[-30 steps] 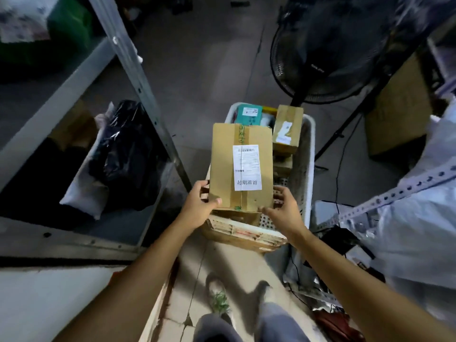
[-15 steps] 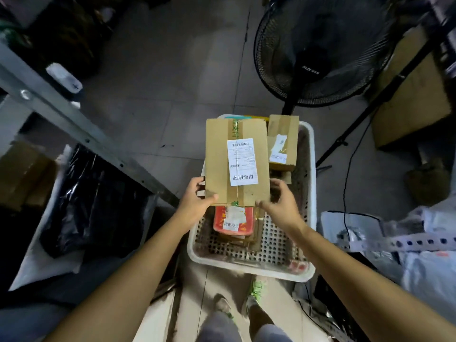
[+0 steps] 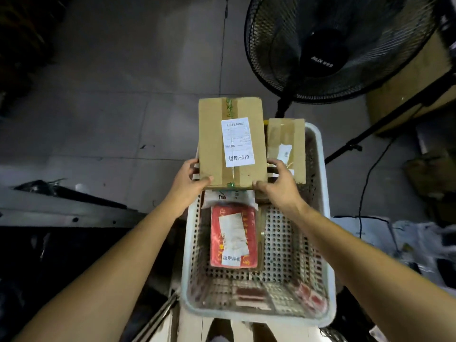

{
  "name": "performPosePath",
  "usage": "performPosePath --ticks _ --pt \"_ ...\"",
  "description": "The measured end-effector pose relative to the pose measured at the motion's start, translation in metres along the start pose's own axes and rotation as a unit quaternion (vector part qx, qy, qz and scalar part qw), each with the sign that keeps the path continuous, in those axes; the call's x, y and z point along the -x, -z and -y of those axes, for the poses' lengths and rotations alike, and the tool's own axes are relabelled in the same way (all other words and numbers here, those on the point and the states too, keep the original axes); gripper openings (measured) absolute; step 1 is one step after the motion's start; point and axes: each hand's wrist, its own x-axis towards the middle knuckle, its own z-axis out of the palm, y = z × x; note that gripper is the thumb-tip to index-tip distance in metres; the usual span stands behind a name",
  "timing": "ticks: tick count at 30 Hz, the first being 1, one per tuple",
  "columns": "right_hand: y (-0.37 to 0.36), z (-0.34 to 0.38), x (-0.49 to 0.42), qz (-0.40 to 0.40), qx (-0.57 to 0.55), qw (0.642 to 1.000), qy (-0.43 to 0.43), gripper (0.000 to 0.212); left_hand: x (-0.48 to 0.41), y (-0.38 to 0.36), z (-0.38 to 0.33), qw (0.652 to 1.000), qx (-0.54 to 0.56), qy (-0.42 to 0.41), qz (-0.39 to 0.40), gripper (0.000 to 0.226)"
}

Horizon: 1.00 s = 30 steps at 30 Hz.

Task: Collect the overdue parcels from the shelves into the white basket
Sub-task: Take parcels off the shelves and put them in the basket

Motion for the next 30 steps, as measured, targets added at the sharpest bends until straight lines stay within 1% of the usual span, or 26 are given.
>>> performPosePath --ticks 4,11,16,21,27,30 --pt "-0.01 -0.006 -0.026 -0.012 0.021 1.0 -0.002 0.069 -0.027 0.004 0.004 1.0 0.001 0.006 0.012 0.068" --pt "-0.015 -0.014 -0.045 -0.031 0.042 0.998 -0.02 0.074 -0.051 0.002 0.013 1.0 -0.013 0.006 0.025 0.071" --pt "-0.017 -0.021 -0.049 -0.033 0.038 0.998 -0.03 0.073 -0.056 0.0 0.019 0.999 -0.011 0.009 0.031 0.07" --pt "-0.02 -0.022 -0.055 -0.027 0.055 0.997 -0.04 0.073 -0.058 0.0 0.018 0.999 0.016 0.018 0.032 0.066" --pt "-0.015 -0.017 -0.054 -0.02 0.057 0.996 -0.068 0.074 -0.057 -0.002 0.016 0.999 0.008 0.029 0.038 0.071" --pt "-0.015 -0.017 -0.05 -0.014 0.068 0.995 -0.069 0.074 -0.053 0.0 0.016 0.998 -0.006 0.035 0.044 0.075"
